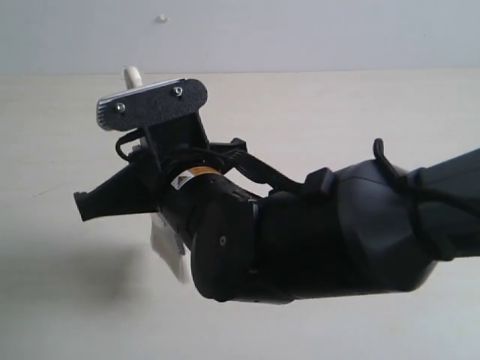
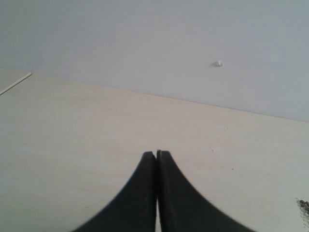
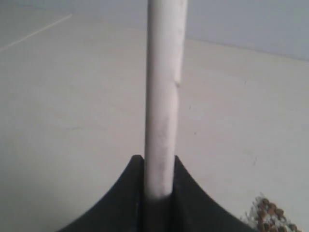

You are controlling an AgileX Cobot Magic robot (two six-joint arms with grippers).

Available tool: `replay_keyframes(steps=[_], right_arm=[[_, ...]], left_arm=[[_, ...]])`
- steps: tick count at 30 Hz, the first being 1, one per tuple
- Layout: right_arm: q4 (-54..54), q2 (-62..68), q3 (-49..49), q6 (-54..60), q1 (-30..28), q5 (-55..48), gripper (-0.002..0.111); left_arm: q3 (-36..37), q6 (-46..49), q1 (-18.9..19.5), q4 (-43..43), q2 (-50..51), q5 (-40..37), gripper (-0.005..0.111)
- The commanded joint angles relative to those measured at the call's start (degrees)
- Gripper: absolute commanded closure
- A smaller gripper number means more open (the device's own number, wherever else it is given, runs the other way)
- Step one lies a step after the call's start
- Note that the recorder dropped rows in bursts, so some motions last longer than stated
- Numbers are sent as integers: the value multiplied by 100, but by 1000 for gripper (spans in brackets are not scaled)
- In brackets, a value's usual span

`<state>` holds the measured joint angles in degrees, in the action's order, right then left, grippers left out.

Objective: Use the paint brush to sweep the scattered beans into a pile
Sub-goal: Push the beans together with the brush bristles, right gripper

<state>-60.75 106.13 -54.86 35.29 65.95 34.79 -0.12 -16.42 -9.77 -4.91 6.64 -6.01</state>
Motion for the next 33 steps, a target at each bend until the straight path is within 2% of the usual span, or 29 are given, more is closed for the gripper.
replay_keyframes(steps=[1,9,17,24,28,33], right_arm=[[46,-42,381,27,6,-183,108],[271,-42,996,0,6,377,108],[286,-18,1036,111,6,1076,108],[286,-97,1036,250,6,1280,108],[676,-503,1036,280,6,545,108],[1956,-1143,1045,289,6,-933,108]], left_arm=[[12,-28,2,27,-28,11,107],[12,-28,2,27,-28,11,107],[12,-28,2,27,-28,11,107],[12,-28,2,27,-28,11,107],[12,-28,2,27,-28,11,107],[12,-28,2,27,-28,11,107]])
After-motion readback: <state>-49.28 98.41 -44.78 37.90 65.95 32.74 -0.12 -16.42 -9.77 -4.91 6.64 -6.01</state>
